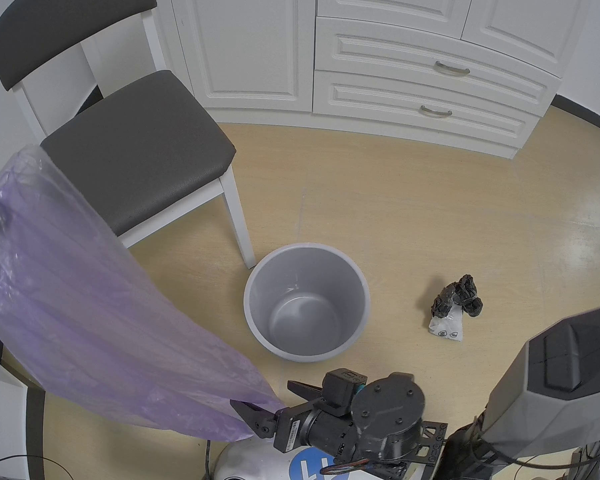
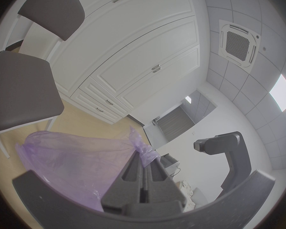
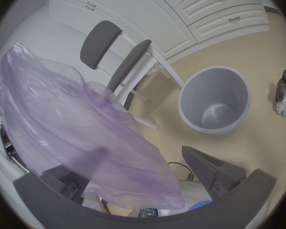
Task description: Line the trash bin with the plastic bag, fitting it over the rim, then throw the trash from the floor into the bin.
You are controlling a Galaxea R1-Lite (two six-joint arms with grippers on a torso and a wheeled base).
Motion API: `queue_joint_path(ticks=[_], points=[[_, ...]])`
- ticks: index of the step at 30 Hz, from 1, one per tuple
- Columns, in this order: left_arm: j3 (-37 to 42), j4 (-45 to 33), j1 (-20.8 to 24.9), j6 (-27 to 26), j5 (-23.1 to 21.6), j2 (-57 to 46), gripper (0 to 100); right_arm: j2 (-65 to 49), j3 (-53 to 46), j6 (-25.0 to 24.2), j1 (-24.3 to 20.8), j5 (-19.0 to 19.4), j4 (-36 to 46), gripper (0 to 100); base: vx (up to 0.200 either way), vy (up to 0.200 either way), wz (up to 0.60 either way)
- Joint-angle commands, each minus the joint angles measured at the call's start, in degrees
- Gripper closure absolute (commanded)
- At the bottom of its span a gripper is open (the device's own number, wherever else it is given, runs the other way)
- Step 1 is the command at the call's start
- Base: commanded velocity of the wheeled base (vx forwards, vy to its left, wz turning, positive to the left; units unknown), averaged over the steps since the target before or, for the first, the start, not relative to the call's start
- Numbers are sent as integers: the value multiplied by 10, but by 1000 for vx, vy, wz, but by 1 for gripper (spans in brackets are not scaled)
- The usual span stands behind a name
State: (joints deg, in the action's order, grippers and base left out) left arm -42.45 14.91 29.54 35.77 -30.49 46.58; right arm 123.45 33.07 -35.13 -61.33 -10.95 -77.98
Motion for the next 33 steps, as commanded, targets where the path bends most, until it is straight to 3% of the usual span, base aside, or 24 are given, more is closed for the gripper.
queue_joint_path(ticks=[1,9,21,33], points=[[1,14,0,11,1,2,100,57,24,2,-5,-24,-2,0,0,0,0],[0,18,-3,14,3,4,100,93,29,2,-3,-26,-49,0,0,0,0],[0,39,-3,16,32,10,100,115,39,0,2,-27,-52,0,0,0,0],[-4,39,-4,16,34,8,100,122,45,-3,6,-27,-52,0,0,0,0]])
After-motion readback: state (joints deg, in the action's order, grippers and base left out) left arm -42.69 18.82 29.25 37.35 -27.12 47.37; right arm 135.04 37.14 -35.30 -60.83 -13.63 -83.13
